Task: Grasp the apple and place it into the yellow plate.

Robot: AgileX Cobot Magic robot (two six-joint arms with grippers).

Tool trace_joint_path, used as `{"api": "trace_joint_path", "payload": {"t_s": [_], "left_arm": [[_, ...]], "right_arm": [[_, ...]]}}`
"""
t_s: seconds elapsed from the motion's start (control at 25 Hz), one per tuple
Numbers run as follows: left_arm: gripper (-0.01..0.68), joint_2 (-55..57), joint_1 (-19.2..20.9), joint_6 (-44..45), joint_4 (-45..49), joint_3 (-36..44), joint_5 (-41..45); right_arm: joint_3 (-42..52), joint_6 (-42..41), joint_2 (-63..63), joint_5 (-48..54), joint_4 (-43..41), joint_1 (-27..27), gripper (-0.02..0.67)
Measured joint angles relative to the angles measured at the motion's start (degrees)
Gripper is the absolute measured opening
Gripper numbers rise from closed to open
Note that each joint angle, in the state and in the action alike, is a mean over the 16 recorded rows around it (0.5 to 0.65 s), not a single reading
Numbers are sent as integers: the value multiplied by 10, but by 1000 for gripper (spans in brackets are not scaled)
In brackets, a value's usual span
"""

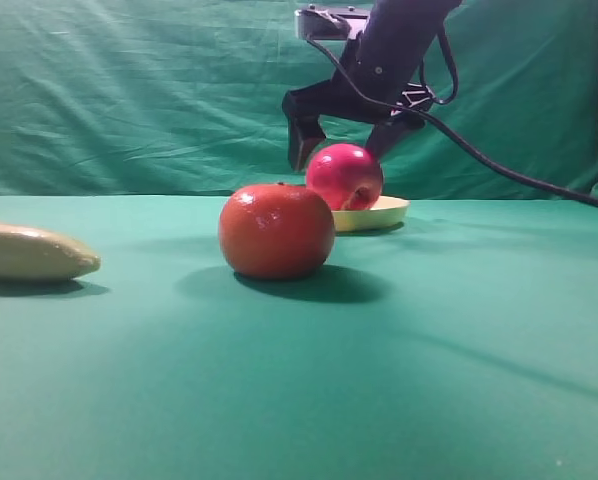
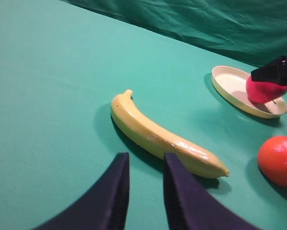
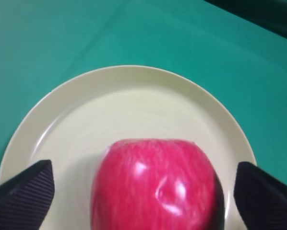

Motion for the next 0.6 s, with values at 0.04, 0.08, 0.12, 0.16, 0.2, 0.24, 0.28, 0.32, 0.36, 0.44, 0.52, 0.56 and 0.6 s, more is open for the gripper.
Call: {"api": "trace_joint_path", "payload": {"t_s": [0.04, 0.08, 0.12, 0.16, 0.2, 0.24, 0.28, 0.32, 0.36, 0.44, 0.52, 0.56, 0.6], "left_arm": [[157, 0, 0, 0, 0, 0, 0], [157, 0, 0, 0, 0, 0, 0], [157, 0, 0, 0, 0, 0, 0], [157, 0, 0, 0, 0, 0, 0], [157, 0, 0, 0, 0, 0, 0], [157, 0, 0, 0, 0, 0, 0], [157, 0, 0, 0, 0, 0, 0], [157, 0, 0, 0, 0, 0, 0], [157, 0, 0, 0, 0, 0, 0], [157, 0, 0, 0, 0, 0, 0], [157, 0, 0, 0, 0, 0, 0], [157, 0, 0, 0, 0, 0, 0], [157, 0, 0, 0, 0, 0, 0]], "right_arm": [[-2, 0, -6, 7, -2, 0, 632], [-4, 0, -12, 15, -5, 0, 621], [-6, 0, -20, 24, -8, 0, 609], [-8, 0, -29, 34, -11, 0, 593], [-11, 0, -38, 44, -14, 0, 575], [-12, 0, -49, 56, -17, 0, 549], [-14, 0, -60, 69, -20, 0, 520], [-16, 0, -72, 82, -23, 0, 488], [-18, 0, -85, 96, -26, 0, 451], [-21, 1, -112, 124, -32, 0, 370], [-23, 3, -140, 152, -38, 0, 293], [-24, 5, -154, 165, -40, 0, 254], [-24, 6, -168, 178, -41, 0, 218]]}}
